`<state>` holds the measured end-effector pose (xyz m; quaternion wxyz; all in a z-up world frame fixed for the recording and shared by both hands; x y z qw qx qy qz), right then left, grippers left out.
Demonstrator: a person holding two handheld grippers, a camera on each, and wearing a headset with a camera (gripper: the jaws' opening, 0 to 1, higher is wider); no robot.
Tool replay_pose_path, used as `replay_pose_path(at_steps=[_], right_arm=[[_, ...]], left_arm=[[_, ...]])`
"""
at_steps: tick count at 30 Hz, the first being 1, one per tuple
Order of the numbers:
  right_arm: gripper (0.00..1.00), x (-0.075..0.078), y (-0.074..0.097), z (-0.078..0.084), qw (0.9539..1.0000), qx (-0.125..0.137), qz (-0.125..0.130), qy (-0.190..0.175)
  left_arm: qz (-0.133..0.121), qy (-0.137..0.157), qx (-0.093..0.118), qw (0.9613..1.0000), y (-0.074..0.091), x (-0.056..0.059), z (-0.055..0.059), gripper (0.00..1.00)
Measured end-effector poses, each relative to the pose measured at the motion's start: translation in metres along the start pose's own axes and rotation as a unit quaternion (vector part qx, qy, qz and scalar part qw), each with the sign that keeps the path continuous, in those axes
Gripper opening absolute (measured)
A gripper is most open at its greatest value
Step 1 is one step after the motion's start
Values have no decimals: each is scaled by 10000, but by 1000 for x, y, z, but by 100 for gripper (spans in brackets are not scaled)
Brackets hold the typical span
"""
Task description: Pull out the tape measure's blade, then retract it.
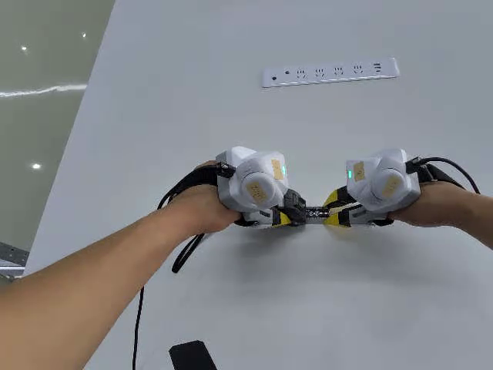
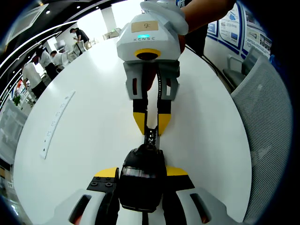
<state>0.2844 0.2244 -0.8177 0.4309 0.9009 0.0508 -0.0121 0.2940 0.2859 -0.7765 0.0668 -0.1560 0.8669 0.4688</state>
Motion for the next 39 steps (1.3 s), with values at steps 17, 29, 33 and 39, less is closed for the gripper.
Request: replay_pose_path(at_steps=[17,29,33,39], right_arm=[[9,-6,15,11,9998,12,-65,-189],[9,-7,25,23,9996,-40,-95,-251],[9,-7,29,27,9996,-48,-105,-277],[9,-8,33,34,9994,-81,-107,-322]], left_arm=[[36,8,1,10000,-1,-1,0,31],[44,6,-27,10000,-1,-1,0,31],[45,-2,-29,10000,-1,-1,0,31],[50,-14,-37,10000,-1,0,0,31]])
Point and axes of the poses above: the centre of the closed fingertips' face, and the gripper's own axes: y roughly backward along the fingers, x roughly to its right, z roughly out of its underside, the point moved 1 cm from there along y, roughly backward along the fingers, and after that the axes turned 7 degrees about -z, right-handed, at the moved point
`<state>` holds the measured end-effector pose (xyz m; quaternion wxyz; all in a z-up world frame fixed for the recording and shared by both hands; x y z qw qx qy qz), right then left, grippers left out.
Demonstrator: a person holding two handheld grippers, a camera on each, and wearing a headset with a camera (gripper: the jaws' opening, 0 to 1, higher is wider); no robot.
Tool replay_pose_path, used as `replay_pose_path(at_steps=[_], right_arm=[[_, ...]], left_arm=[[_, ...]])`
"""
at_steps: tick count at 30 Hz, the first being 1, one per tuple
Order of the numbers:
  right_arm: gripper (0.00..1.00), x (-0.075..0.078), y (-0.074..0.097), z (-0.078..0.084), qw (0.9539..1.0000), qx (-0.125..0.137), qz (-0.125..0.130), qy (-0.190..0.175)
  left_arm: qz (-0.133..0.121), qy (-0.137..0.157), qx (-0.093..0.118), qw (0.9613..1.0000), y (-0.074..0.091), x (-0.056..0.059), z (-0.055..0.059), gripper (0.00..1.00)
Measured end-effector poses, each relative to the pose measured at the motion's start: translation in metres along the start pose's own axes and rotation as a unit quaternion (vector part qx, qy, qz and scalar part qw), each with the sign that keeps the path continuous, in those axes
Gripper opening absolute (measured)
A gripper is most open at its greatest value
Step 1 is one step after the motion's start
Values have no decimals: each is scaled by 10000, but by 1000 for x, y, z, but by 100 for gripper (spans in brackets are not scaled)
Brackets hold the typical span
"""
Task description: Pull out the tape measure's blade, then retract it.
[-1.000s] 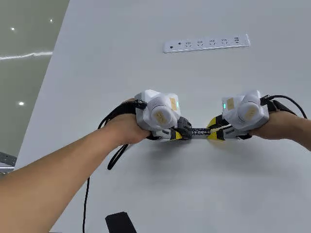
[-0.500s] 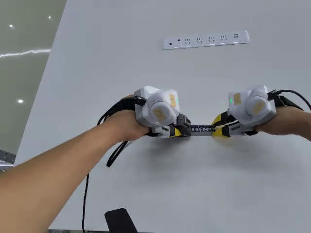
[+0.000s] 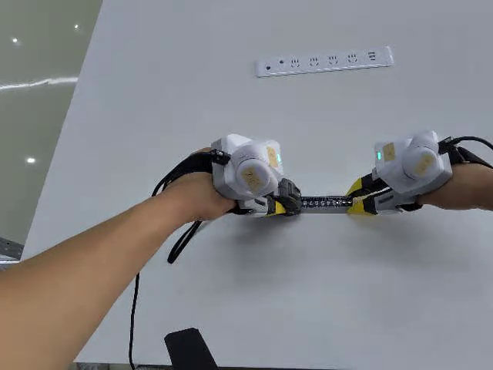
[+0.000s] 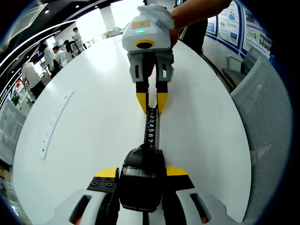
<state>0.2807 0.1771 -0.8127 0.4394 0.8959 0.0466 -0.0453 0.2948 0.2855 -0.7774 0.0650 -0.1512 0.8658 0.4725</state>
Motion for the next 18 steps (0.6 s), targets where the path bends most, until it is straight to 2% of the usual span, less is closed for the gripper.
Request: replay_pose_path(at_steps=[18], right_arm=[[9,0,15,21,9998,-50,15,-169]], left_arm=[[-6,-10,-3,10000,0,0,1,31]])
Point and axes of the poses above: the centre of the closed fingertips' face, and the gripper's own axes: y roughly backward along the fingers, x roughly to its right, z roughly out of its underside, the point moved 1 cm from there along y, roughly backward along the fingers, and after that the axes turned 7 degrees about -z, right-handed, at the moved point
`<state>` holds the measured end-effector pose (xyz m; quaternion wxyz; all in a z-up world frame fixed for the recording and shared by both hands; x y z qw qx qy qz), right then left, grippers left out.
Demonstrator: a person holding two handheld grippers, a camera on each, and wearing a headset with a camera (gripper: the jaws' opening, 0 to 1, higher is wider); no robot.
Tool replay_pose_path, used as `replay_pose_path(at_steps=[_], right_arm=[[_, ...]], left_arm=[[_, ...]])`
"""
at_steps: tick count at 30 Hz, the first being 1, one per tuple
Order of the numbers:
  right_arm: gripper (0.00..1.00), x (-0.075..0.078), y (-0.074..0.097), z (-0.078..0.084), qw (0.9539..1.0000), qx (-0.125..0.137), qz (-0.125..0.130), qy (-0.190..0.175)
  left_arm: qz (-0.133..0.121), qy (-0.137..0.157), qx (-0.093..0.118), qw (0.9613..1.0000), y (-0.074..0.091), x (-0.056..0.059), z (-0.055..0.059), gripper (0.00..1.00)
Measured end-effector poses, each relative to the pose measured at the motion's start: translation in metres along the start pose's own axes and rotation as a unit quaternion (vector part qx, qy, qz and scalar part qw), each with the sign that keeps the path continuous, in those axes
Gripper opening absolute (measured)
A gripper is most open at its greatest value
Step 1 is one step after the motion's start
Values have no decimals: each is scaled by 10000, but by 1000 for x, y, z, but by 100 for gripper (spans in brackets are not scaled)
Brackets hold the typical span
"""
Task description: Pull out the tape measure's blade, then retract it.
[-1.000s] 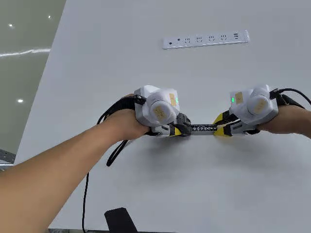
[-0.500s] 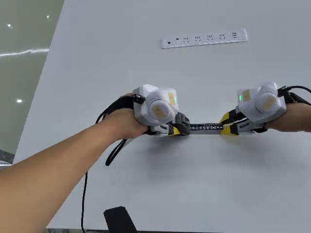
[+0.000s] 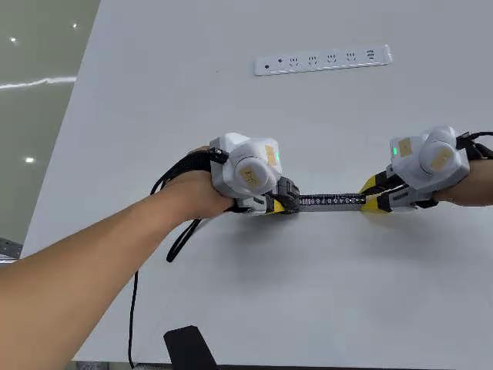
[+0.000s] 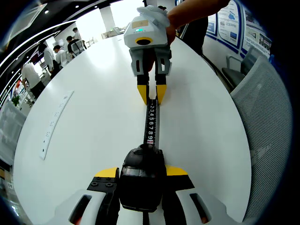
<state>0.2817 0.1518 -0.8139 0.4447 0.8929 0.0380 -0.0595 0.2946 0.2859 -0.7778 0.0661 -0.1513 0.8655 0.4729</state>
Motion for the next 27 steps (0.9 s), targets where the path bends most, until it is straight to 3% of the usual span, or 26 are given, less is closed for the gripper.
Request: replay_pose_path(at_steps=[27], right_arm=[[9,-5,32,37,9998,-82,69,-138]], left_arm=[[-2,59,21,10000,-1,-2,-1,31]])
Point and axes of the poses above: the centre of the closed fingertips' face, and the gripper's own axes: y roughly backward along the fingers, x roughly to its right, z roughly out of its underside, the point moved 1 cm from there along y, roughly backward along the fingers, and after that the axes turned 7 degrees about -z, right-handed, at the moved point
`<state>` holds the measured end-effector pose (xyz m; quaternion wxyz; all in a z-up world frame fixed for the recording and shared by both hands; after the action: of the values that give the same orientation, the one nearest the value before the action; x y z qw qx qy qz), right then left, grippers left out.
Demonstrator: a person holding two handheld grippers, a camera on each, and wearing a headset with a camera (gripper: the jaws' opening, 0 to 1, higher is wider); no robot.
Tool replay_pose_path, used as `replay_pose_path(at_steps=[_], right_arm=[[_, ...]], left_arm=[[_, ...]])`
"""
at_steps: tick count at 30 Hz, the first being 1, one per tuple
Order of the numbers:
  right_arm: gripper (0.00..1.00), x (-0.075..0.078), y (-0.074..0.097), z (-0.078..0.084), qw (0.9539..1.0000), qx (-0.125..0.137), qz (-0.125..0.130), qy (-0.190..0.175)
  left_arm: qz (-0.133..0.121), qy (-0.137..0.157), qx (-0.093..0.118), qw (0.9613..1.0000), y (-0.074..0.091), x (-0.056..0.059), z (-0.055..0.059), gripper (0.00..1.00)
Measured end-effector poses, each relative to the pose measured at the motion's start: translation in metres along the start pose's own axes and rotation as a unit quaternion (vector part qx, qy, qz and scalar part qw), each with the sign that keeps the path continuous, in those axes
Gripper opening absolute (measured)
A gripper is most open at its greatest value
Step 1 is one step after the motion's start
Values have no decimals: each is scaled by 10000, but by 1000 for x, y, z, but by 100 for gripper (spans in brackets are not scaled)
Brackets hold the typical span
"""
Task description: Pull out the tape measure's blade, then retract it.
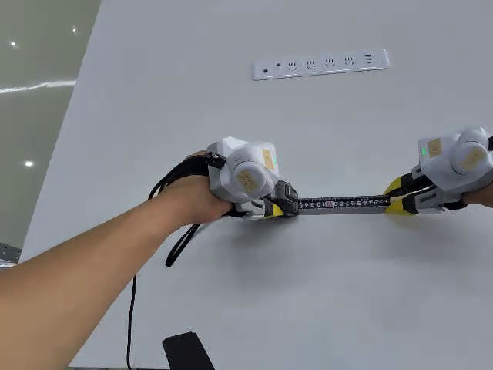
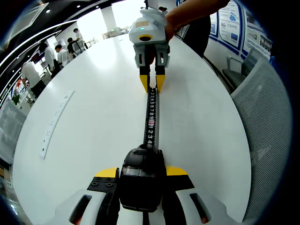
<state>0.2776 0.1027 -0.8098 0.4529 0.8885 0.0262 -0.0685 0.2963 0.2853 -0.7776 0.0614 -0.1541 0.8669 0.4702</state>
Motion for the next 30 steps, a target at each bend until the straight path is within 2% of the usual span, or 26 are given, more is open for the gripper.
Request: replay_pose_path(at_steps=[30], right_arm=[[8,7,23,34,9997,-154,48,-198]], left_arm=[[12,-21,-7,10000,1,0,0,31]])
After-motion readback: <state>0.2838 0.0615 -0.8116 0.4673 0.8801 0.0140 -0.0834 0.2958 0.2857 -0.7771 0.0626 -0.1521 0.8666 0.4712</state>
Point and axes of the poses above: the centre of the closed fingertips' face, and the gripper's own axes: y roughly backward along the fingers, x roughly to its right, z roughly out of its underside, the point moved 1 cm from there along y, roughly backward along the fingers, and after that the axes turned 7 degrees about -z, right-handed, at the moved point
